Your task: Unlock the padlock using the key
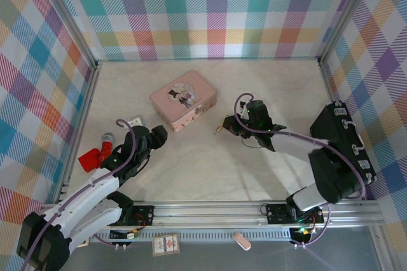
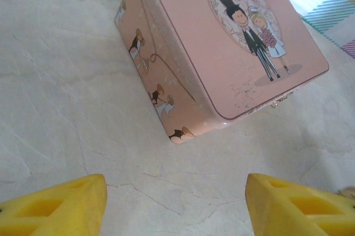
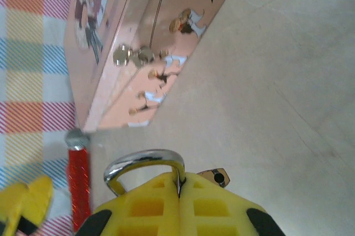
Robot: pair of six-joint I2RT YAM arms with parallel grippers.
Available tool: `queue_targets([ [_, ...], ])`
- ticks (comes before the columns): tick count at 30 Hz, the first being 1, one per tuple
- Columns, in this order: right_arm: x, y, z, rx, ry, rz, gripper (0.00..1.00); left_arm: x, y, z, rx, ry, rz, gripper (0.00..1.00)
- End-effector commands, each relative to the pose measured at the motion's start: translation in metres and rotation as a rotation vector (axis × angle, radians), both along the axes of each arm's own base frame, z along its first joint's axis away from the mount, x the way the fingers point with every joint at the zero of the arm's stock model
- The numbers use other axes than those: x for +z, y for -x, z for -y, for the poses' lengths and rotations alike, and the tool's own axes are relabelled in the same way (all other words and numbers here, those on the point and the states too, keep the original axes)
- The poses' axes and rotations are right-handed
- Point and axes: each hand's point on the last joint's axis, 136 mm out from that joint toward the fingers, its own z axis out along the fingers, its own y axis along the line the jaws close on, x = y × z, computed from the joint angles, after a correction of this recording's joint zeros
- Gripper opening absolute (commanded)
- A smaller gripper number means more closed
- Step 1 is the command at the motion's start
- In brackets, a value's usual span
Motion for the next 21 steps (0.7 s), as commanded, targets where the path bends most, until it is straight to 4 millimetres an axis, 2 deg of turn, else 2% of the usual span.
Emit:
queue_targets([
  [1,-0.021,0.043,0.025,0.127,0.193,-0.074,0.00,-0.009,0.005,-0.013,0.007,-0.067,-0.011,0.68],
  [5,-0.017,0.067,0.045,0.163,0.294,-0.094,0.00,-0.017,0.009,-0.010,-0.013,-0.052,-0.038,0.68],
  [11,-0.014,0.093,0.071,0.194,0.413,-0.130,0.00,-0.032,0.016,-0.015,0.007,-0.049,-0.063,0.69],
  [15,-0.022,0.109,0.085,0.205,0.477,-0.183,0.00,-0.035,0.015,-0.016,0.011,-0.057,-0.074,0.69],
  [18,-0.033,0.116,0.097,0.190,0.534,-0.205,0.00,-0.037,0.012,-0.015,0.010,-0.065,-0.075,0.69],
  [21,-0.040,0.117,0.098,0.182,0.557,-0.222,0.00,-0.037,0.008,-0.013,0.009,-0.066,-0.076,0.69],
])
